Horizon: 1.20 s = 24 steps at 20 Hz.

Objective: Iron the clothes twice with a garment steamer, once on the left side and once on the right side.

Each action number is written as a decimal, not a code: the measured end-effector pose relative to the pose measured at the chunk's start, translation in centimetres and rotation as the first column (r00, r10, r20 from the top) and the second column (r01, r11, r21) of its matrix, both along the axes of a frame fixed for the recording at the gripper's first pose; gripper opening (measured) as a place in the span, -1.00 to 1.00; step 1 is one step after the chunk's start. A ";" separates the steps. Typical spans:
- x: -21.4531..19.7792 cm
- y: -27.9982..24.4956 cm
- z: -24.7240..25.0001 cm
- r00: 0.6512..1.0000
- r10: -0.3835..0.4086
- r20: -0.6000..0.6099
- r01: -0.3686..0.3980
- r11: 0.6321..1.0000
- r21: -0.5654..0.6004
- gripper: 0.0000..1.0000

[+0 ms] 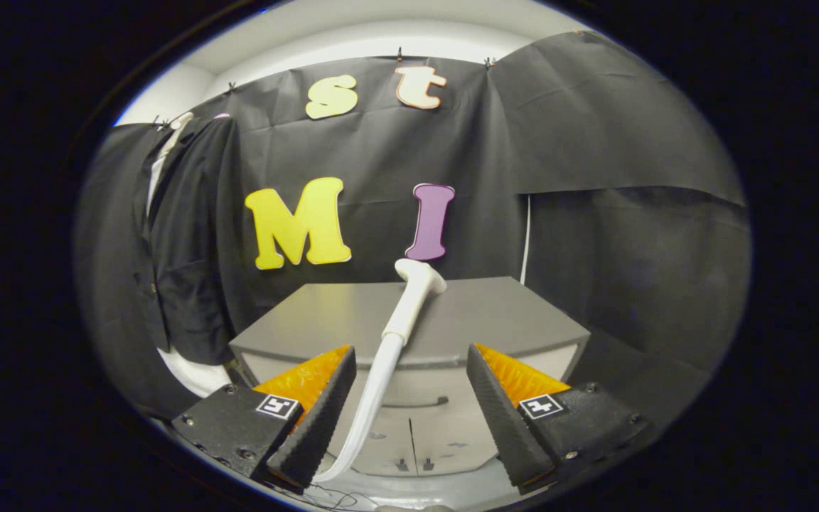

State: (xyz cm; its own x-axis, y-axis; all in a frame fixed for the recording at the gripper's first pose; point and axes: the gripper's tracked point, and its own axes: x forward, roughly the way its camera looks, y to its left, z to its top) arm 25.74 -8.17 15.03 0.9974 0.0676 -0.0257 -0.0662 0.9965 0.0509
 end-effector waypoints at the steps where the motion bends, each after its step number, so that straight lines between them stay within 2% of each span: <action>1: 1.7 0.0 0.7 1.000 0.010 -0.006 -0.010 1.000 -0.002 0.96; 4: 6.7 0.2 1.7 0.998 0.048 -0.043 -0.048 0.999 0.007 0.96; 9: 12.6 0.6 1.3 0.986 0.086 -0.141 -0.087 0.996 0.000 0.96; 15: 15.9 1.2 -0.1 0.954 0.146 -0.260 -0.150 0.989 0.005 0.95; 16: 16.3 1.5 -0.4 0.949 0.153 -0.275 -0.156 0.988 0.009 0.84; 21: 17.8 2.1 -1.5 0.928 0.154 -0.338 -0.152 0.988 0.033 0.68; 24: 18.2 2.4 -1.7 0.921 0.166 -0.353 -0.138 0.985 0.104 0.27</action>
